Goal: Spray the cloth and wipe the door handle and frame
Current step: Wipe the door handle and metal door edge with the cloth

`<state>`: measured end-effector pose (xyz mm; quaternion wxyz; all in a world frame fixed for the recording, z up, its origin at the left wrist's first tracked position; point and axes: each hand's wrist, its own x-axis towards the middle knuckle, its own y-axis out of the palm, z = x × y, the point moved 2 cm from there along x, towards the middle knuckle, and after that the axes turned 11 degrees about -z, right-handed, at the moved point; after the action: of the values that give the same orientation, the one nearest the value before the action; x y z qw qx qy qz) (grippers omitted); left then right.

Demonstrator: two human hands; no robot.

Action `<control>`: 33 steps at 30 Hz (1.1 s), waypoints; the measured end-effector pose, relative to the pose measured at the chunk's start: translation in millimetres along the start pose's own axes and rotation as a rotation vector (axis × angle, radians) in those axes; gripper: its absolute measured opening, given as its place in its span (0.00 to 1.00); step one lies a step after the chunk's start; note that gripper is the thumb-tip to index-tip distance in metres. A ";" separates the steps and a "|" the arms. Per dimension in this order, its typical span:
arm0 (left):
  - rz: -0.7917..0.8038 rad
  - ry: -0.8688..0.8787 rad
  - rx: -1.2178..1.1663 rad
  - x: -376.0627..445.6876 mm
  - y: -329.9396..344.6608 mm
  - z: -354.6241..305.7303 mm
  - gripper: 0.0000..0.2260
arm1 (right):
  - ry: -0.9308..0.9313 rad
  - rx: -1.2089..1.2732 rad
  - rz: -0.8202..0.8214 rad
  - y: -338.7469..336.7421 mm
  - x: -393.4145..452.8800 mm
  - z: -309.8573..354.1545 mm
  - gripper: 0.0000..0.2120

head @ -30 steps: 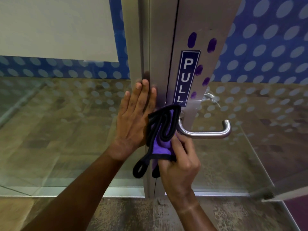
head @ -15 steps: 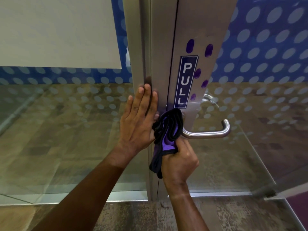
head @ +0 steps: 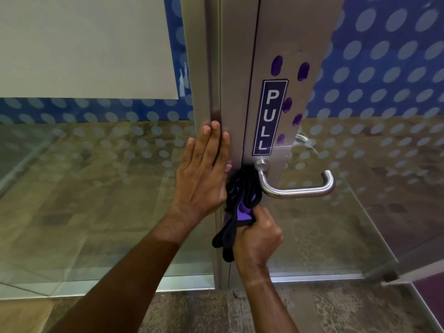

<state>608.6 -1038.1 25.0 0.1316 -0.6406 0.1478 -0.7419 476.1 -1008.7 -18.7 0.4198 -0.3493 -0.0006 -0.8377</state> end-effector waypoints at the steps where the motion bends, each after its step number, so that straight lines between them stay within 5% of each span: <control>1: -0.003 0.003 0.003 -0.2 0.0 0.2 0.35 | 0.022 0.008 -0.007 -0.2 0.8 1.6 0.11; 9: -0.005 0.013 -0.008 -1.9 3.9 -0.2 0.41 | 0.003 0.136 -0.090 -0.8 25.2 28.6 0.08; 13: -0.010 -0.001 -0.008 -0.9 3.2 -1.3 0.33 | -0.002 0.061 -0.041 1.5 10.9 16.4 0.10; 17: -0.003 -0.010 0.010 -1.2 3.2 -0.6 0.35 | 0.081 0.016 0.000 2.1 0.4 4.5 0.07; 25: -0.012 0.003 0.011 -1.1 3.9 -0.9 0.36 | 0.000 0.150 -0.149 -1.5 30.0 37.2 0.07; 33: 0.001 -0.016 -0.001 -1.6 3.8 -1.0 0.33 | 0.189 -0.019 0.015 5.3 -2.8 0.8 0.05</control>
<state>607.8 -1040.9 22.0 0.1329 -0.6467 0.1478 -0.7364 481.4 -1009.9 -21.2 0.4210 -0.2724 0.0495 -0.8638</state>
